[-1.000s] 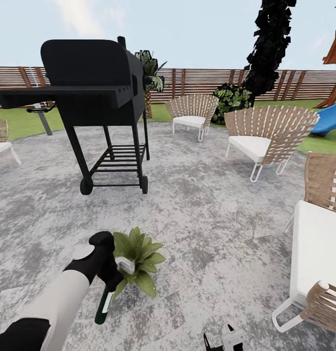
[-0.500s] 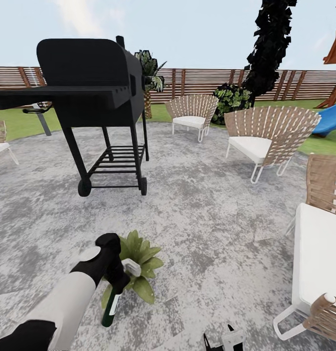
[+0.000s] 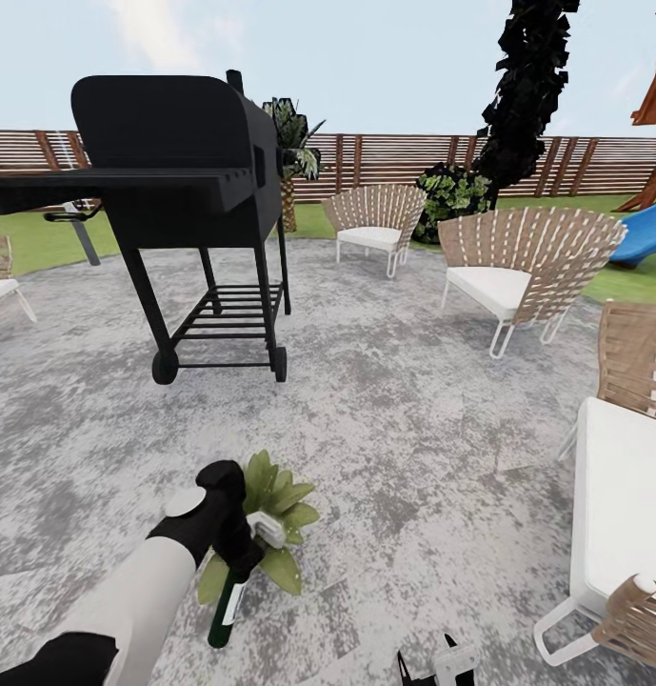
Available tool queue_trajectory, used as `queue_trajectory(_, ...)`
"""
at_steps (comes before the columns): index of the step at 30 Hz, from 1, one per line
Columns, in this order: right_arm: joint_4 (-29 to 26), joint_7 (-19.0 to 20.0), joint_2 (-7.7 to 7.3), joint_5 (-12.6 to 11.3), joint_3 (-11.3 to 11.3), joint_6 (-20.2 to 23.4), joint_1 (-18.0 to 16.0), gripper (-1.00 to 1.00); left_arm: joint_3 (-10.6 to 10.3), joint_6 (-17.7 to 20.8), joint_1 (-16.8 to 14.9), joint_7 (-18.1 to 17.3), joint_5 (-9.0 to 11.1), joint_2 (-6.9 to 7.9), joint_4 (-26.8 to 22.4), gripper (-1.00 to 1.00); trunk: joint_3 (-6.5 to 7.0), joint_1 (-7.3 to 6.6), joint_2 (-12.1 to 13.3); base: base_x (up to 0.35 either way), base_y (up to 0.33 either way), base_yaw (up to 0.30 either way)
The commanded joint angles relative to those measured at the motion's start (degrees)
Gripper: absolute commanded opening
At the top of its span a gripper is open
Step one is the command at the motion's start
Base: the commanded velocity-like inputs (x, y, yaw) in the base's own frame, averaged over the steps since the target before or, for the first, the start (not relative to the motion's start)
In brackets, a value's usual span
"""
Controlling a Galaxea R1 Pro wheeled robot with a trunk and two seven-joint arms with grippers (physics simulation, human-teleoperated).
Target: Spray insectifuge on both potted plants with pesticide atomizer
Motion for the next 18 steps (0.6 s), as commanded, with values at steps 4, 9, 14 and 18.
queue_trajectory(4,0.0,-0.6,0.01,0.6,0.1,-0.1,0.0,1.00,-0.1,0.5,0.5,-0.5,-0.6,0.30,0.8,-1.00,-0.05,-0.01,0.0,0.023,0.000,0.000)
queue_trajectory(9,0.0,-0.6,0.01,0.6,0.1,-0.1,0.0,1.00,0.1,0.7,-0.3,-0.6,-0.6,0.31,1.1,-1.00,-0.05,-0.01,0.0,0.001,0.000,0.000)
queue_trajectory(14,0.0,-0.6,0.01,0.6,0.1,-0.1,0.0,1.00,0.2,0.8,-1.6,-0.6,-0.6,-0.16,1.1,-1.00,-0.05,-0.01,0.0,0.000,0.000,0.000)
queue_trajectory(18,0.0,-0.6,0.01,0.6,0.1,-0.1,0.0,1.00,0.2,0.9,-3.2,-0.6,-0.6,-0.15,1.1,-1.00,-0.05,-0.01,0.0,0.000,0.000,0.000)
